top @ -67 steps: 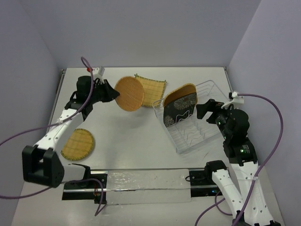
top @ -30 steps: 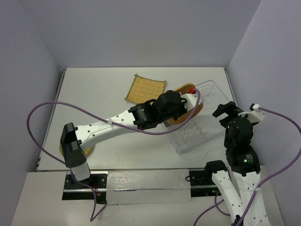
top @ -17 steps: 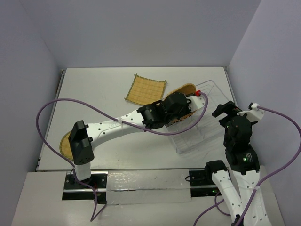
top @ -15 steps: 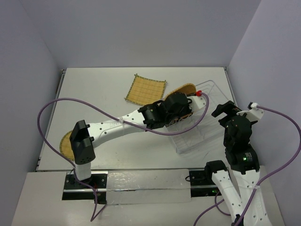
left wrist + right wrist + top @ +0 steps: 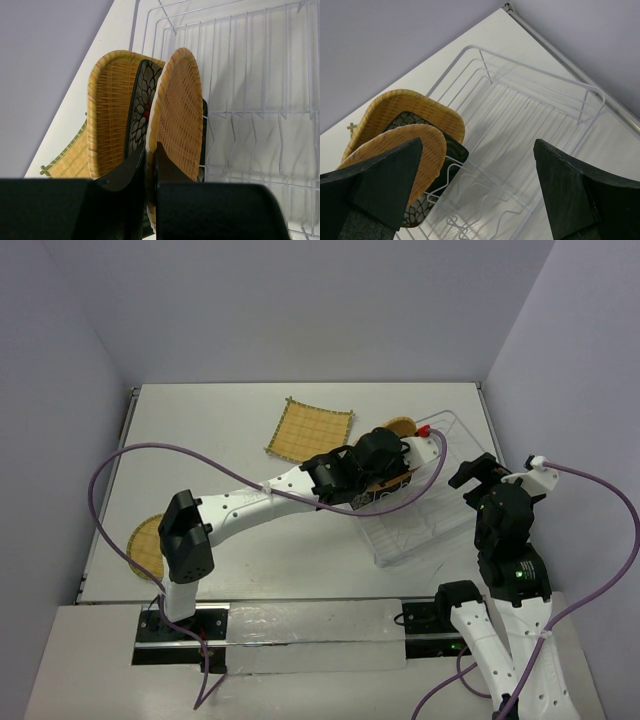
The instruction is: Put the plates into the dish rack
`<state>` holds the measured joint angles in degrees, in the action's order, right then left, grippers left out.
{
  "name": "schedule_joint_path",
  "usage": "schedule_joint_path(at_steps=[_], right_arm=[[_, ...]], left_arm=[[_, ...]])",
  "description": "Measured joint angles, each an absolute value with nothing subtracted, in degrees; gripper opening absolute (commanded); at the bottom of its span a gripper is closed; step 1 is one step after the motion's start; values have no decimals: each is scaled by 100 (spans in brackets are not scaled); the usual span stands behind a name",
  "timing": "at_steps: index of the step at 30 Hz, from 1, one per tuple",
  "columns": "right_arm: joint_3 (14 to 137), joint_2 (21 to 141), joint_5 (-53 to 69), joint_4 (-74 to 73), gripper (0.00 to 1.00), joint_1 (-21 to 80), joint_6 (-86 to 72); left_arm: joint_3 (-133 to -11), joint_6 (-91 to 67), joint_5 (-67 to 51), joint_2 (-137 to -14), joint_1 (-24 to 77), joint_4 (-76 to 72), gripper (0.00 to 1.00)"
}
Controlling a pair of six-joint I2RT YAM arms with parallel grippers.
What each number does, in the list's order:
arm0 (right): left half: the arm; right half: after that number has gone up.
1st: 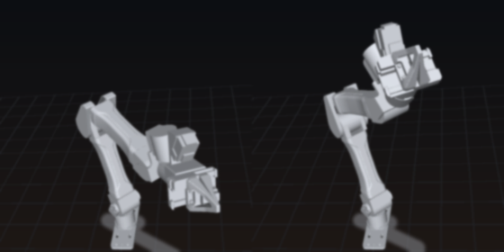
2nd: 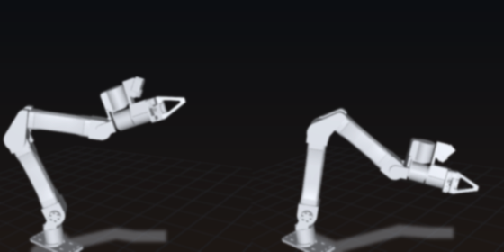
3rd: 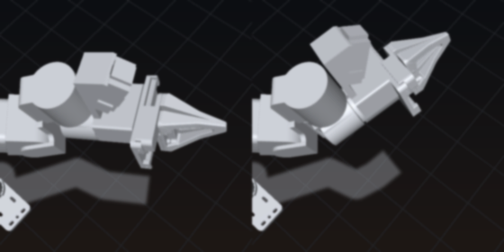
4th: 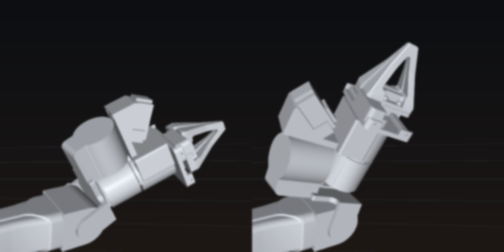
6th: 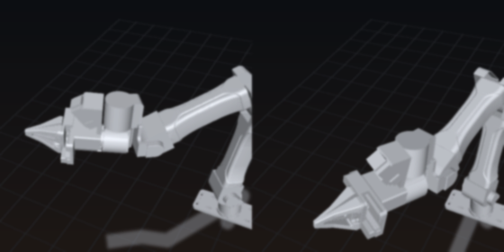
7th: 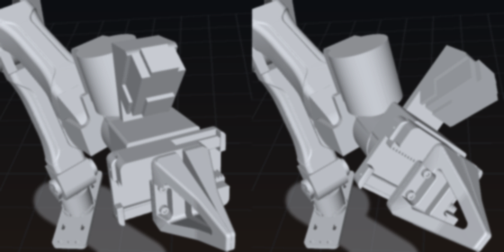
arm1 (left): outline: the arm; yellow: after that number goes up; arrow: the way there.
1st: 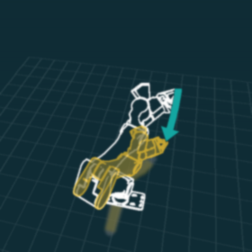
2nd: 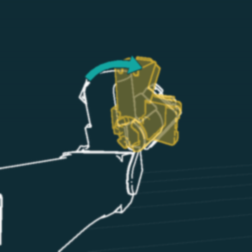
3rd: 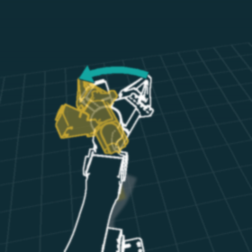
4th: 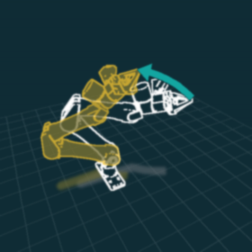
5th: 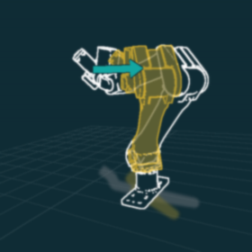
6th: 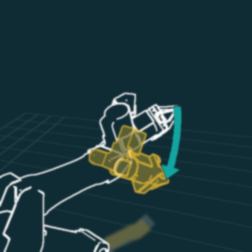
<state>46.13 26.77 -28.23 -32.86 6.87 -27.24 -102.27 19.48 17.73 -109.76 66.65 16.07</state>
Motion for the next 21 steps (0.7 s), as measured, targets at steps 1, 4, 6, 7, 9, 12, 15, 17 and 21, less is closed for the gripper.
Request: schedule_joint_path(at_steps=[1, 4, 6, 7, 9, 12, 15, 17, 21], right_arm=[[4613, 2684, -2821, -3286, 100, 687, -2719], [4615, 2689, -2821, -3286, 100, 687, -2718], [4613, 2689, -2818, -3286, 100, 687, -2718], [4613, 2689, -2817, -3286, 100, 687, -2717], [4615, 2689, -2810, -3286, 100, 687, -2716], [4613, 2689, -2805, -3286, 100, 687, -2716], [4613, 2689, -2801, -3286, 100, 687, -2716], [4613, 2689, -2801, -3286, 100, 687, -2716], [4613, 2690, -2785, -3286, 100, 687, -2716]], left_arm=[[-10243, 1921, 1758, -10989, 6656, 1615, 0], [-10312, 1829, 1734, -11040, 6638, 1625, 0], [-10337, 1797, 1725, -11083, 6628, 1628, 0], [-10338, 1778, 1718, -11107, 6624, 1632, 0], [-10339, 1732, 1705, -11168, 6620, 1637, 0], [-10339, 1689, 1704, -11295, 6615, 1658, 0], [-10339, 1632, 1706, -11407, 6595, 1713, 0], [-10339, 1565, 1687, -11451, 6588, 1779, 0], [-10339, 1397, 1642, -11467, 6560, 1840, 2]])
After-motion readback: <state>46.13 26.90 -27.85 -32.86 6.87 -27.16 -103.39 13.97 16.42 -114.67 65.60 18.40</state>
